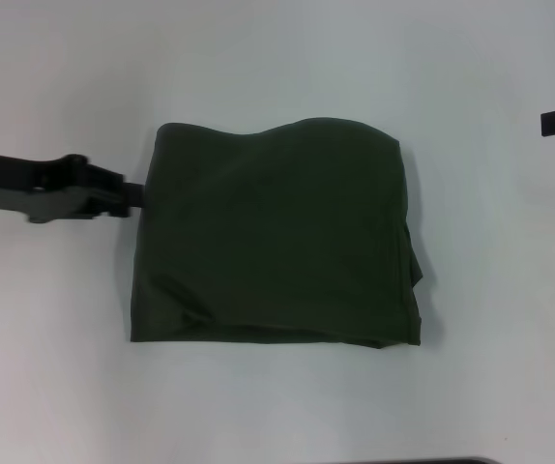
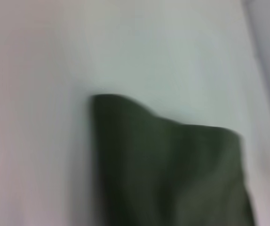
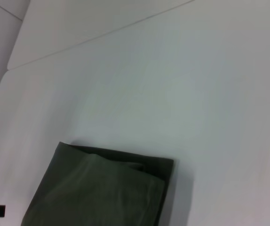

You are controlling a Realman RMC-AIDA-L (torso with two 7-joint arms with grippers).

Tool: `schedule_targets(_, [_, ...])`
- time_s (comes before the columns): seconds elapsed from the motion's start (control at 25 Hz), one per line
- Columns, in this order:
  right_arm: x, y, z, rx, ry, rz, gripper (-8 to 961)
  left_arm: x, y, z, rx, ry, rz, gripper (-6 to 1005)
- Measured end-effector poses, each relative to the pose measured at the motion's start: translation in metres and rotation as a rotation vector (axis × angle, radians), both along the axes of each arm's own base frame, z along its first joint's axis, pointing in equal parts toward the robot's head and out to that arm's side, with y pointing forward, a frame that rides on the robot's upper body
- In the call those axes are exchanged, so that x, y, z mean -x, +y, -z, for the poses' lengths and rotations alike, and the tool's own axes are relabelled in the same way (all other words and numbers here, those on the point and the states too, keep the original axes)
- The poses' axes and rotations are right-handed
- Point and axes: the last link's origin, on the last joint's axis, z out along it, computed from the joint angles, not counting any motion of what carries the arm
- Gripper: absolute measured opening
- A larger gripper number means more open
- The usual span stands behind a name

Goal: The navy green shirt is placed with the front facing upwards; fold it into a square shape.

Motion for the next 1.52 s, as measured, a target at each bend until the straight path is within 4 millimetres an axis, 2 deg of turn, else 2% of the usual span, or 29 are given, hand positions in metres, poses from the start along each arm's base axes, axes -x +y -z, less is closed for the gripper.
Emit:
schedule_targets(0.08, [0.001, 0.001, 0.0, -0.001, 0.0, -0.002, 417, 0.007, 0.001, -0.012, -0.01, 0.047, -0.035, 259])
schedule_targets(0.12, [0.001, 0.001, 0.0, -0.001, 0.001, -0.005, 417, 0.009, 0.001, -0.017, -0.018, 0.059, -0.045, 296])
schedule_targets(0.16, [0.002, 0.002, 0.0, -0.004, 0.006, -0.01, 417, 0.009, -0.001, -0.031, -0.056, 0.052, -0.027, 333])
schedule_targets(0.32, [0.003, 0.001, 0.001, -0.004, 0.015, -0.019, 417, 0.0, -0.012, -0.042, -0.081, -0.003, 0.068, 481])
schedule_targets(0.48, [0.004, -0.002, 0.003, 0.004, 0.027, -0.04, 417, -0.009, -0.03, -0.038, -0.049, -0.071, 0.218, 560])
schedule_targets(0.76, [0.003, -0.012, 0.006, 0.051, 0.05, -0.039, 417, -0.006, -0.047, -0.024, 0.03, -0.098, 0.258, 699])
schedule_targets(0.96, [0.004, -0.034, 0.014, 0.179, 0.087, -0.042, 417, -0.003, -0.052, -0.02, 0.047, -0.128, 0.212, 916])
schedule_targets(1.12, [0.01, -0.052, 0.026, 0.294, 0.132, -0.077, 417, -0.002, -0.051, -0.022, 0.038, -0.125, 0.2, 921])
schedule_targets(1.28, [0.011, -0.059, 0.04, 0.34, 0.157, -0.076, 417, -0.003, -0.049, -0.022, 0.034, -0.125, 0.205, 923])
schedule_targets(1.36, [0.014, -0.056, 0.044, 0.326, 0.188, -0.079, 417, -0.005, -0.047, -0.022, 0.029, -0.13, 0.208, 922])
schedule_targets(1.52, [0.038, -0.03, 0.034, 0.189, 0.292, -0.147, 417, -0.01, -0.041, -0.026, -0.003, -0.151, 0.22, 921])
